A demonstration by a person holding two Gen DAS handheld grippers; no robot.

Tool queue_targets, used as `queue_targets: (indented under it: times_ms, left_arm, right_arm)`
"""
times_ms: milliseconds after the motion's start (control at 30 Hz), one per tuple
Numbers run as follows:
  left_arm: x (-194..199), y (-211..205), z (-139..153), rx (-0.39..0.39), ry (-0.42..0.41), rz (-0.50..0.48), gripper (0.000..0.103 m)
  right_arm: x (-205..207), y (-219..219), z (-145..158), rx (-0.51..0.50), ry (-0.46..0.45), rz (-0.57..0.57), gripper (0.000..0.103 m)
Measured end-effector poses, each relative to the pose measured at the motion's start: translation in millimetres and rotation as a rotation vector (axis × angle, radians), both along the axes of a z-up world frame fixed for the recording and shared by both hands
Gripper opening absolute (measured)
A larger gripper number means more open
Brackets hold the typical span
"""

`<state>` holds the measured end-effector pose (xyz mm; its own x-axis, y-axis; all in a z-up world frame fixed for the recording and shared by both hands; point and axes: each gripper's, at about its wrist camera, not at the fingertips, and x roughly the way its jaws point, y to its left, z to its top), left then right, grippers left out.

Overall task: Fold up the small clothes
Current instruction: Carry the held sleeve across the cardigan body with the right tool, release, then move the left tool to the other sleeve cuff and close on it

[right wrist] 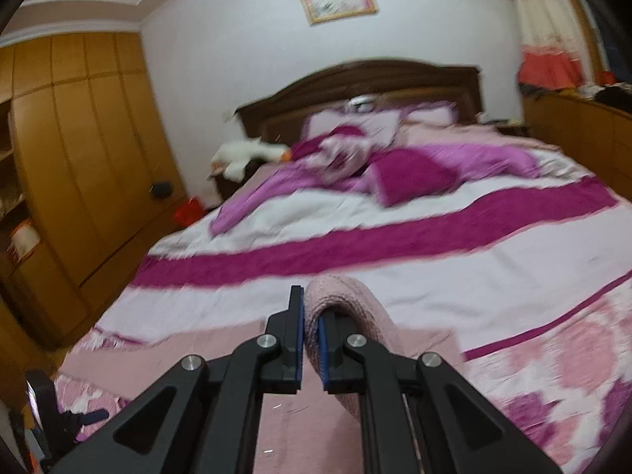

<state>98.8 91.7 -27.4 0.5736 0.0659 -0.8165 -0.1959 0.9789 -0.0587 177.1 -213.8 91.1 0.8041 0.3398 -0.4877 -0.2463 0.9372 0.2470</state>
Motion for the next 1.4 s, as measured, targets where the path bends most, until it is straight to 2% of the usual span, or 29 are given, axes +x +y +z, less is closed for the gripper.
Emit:
queue_targets:
  times_ms: [167, 300, 433, 500, 633, 800, 1000, 1200, 1267, 1400]
  left_arm:
    - [-6, 11, -5, 0.005, 0.009, 0.008, 0.075]
    - [-8, 18, -7, 0.004, 0.013, 0.011, 0.074]
    - [-5, 18, -9, -0.002, 0.017, 0.009, 0.073]
    - [-3, 16, -8, -0.002, 0.014, 0.001, 0.073]
    - [3, 4, 0, 0.006, -0.001, -0.033, 0.073]
    - [12, -15, 10, -0.004, -0.02, -0.081, 0.073]
    - [23, -51, 20, -0.009, -0.039, -0.165, 0.073]
    - [41, -99, 23, 0.024, -0.03, -0.299, 0.073]
    - [50, -119, 22, 0.051, -0.025, -0.365, 0.072]
    - [65, -152, 13, 0.077, 0.02, -0.483, 0.072]
  right_arm:
    - [13, 53, -62, -0.004, 0.123, 0.088, 0.006]
    - [19, 80, -115, 0.059, 0.257, 0.151, 0.009]
    - [25, 93, -155, 0.097, 0.395, 0.168, 0.042]
    - [23, 90, -166, 0.141, 0.439, 0.171, 0.043]
    - [14, 76, -160, 0.161, 0.435, 0.166, 0.046]
    - [-9, 39, -129, 0.147, 0.402, 0.154, 0.053]
    - [-27, -8, -109, 0.051, 0.361, 0.057, 0.055]
    - [-33, -61, -121, -0.036, 0.407, -0.133, 0.055]
    - [-33, -79, -131, -0.031, 0.432, -0.183, 0.055]
    - [-35, -96, -145, 0.012, 0.465, -0.209, 0.055]
